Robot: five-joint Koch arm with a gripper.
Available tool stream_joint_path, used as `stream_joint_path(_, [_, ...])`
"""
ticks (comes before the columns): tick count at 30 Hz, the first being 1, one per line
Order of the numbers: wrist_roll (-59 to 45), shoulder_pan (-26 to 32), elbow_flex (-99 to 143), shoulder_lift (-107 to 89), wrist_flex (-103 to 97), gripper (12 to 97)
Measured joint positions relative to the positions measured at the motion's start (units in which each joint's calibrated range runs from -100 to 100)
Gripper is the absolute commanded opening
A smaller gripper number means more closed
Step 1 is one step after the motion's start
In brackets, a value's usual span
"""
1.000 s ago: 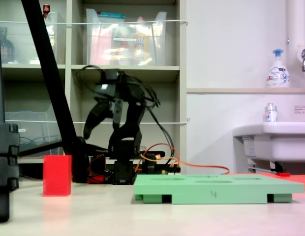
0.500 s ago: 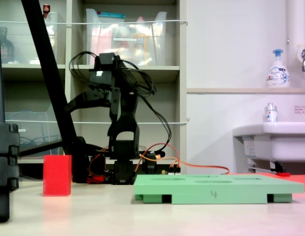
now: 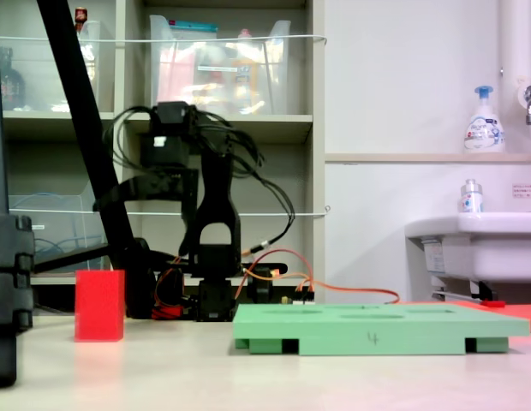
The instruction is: Put the square block into the corresponding hole
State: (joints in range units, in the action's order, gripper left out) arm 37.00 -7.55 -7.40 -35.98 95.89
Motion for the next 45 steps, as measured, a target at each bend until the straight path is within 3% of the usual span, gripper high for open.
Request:
stream_joint_path(15, [0.0,-0.4,-17.3,33.7,-0.3,92.2])
stream_joint_path(30, [0.0,-1.6,-17.8,43.6,-1.5,91.9])
stream_joint_path(36, [0.0,-2.0,-18.7,46.1,-2.4,77.2])
stream_joint_path(43, [0.0,-2.2,-19.4,47.1,-3.3,53.2])
stream_joint_path(45, [0.0,-2.2,-18.9,46.9,-3.3,51.9])
